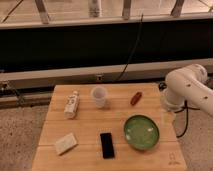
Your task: Place the ceramic cup in the ceramic bowl
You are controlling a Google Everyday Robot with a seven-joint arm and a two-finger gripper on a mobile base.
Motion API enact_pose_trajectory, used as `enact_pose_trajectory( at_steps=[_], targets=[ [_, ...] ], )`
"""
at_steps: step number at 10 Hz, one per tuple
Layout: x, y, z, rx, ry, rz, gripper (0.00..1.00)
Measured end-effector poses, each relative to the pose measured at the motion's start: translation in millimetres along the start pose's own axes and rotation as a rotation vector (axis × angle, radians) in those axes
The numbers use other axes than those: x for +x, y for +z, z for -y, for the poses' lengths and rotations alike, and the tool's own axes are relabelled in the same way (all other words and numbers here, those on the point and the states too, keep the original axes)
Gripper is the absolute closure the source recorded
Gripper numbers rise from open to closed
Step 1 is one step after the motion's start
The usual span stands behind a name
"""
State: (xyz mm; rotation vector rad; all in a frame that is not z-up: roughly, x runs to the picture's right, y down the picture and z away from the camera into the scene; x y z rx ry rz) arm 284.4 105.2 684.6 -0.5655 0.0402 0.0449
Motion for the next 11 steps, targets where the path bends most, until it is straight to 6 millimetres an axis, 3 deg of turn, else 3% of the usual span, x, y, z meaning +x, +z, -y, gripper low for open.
enact_pose_trajectory(
  at_steps=[2, 6, 9, 11],
  targets=[
    [-1.2, -1.1, 2.6, 0.005, -0.006, -0.006, 0.20],
    [-50.3, -4.5, 44.2, 0.037, -0.089, -0.031, 0.20],
    [-57.0, -6.0, 51.0, 0.046, -0.126, -0.044, 0.20],
    [-85.1, -4.5, 64.8, 0.059, -0.173, -0.042, 0.20]
  ],
)
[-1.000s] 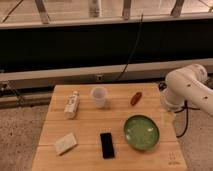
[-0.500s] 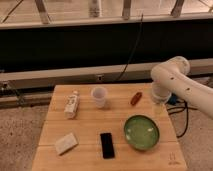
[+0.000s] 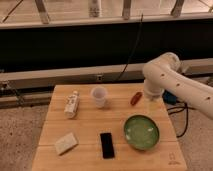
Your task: Place the ceramic cup in the ceramic bowl
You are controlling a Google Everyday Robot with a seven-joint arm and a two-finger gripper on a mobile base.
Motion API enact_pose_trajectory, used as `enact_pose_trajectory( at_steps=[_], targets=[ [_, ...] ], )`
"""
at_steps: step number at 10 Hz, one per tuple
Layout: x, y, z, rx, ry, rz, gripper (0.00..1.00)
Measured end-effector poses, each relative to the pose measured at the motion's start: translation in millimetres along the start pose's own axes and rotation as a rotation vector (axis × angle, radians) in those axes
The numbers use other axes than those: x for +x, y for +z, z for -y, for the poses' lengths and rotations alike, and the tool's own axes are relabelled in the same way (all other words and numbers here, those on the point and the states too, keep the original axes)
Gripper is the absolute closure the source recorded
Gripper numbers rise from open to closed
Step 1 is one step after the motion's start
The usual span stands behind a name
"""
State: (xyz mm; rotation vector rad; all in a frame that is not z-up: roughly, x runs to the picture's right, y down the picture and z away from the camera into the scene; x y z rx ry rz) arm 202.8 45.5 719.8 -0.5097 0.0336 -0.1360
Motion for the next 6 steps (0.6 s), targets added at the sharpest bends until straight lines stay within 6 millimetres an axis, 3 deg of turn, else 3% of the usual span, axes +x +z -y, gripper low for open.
enact_pose_trajectory(
  at_steps=[2, 6],
  targets=[
    [-17.8, 0.6, 14.0, 0.006, -0.034, -0.004, 0.20],
    [-27.0, 4.4, 24.8, 0.016, -0.103, 0.001, 0.20]
  ],
)
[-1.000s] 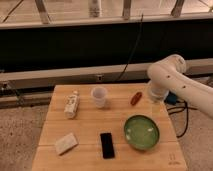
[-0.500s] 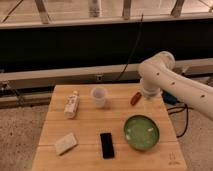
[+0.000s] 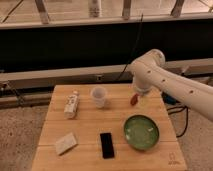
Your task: Place the ceramic cup in the ceramic bowl
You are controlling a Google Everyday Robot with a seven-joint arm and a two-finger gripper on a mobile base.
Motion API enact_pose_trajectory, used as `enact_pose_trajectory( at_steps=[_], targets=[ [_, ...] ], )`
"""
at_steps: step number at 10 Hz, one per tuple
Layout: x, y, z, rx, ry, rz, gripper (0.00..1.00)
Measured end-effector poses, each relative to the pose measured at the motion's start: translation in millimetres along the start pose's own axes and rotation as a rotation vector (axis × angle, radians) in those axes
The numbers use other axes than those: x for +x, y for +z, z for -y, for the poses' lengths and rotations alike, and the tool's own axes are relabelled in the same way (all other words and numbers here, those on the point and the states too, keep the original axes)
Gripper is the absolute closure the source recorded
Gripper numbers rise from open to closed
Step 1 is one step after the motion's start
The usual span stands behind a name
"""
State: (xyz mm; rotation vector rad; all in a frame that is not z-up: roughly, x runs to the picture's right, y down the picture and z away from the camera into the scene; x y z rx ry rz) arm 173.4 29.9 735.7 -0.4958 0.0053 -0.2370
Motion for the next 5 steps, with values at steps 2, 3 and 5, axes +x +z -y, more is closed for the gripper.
enact_pose_trajectory(
  at_steps=[2, 3, 5],
  targets=[
    [-19.2, 3.3, 18.4, 0.016, -0.039, 0.013, 0.20],
    [-22.8, 5.8, 23.5, 0.018, -0.069, 0.014, 0.20],
    [-28.0, 8.3, 29.8, 0.024, -0.113, 0.018, 0.20]
  ],
)
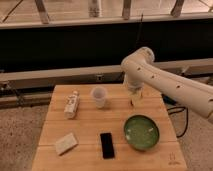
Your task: Place the ceramic cup in the ceramic bowl
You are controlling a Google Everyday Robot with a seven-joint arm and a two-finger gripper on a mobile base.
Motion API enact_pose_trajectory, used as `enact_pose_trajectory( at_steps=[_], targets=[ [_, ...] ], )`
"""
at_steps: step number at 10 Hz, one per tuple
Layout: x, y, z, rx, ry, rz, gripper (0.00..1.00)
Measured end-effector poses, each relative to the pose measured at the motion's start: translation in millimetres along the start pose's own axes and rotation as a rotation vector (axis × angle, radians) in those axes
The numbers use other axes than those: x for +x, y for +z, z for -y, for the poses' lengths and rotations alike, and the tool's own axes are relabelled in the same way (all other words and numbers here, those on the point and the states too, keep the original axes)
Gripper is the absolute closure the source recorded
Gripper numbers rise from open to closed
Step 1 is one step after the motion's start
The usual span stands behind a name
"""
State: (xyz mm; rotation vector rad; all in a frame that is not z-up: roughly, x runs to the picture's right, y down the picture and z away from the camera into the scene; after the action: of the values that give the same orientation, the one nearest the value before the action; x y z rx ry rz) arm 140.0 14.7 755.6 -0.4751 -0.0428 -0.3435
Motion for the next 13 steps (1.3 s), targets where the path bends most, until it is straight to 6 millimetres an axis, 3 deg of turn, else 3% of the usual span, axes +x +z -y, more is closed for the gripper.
enact_pose_trajectory(
  at_steps=[8, 13],
  targets=[
    [-41.2, 31.5, 36.8, 0.005, -0.169, 0.036, 0.20],
    [-71.0, 61.9, 46.2, -0.015, -0.272, 0.064, 0.20]
  ],
)
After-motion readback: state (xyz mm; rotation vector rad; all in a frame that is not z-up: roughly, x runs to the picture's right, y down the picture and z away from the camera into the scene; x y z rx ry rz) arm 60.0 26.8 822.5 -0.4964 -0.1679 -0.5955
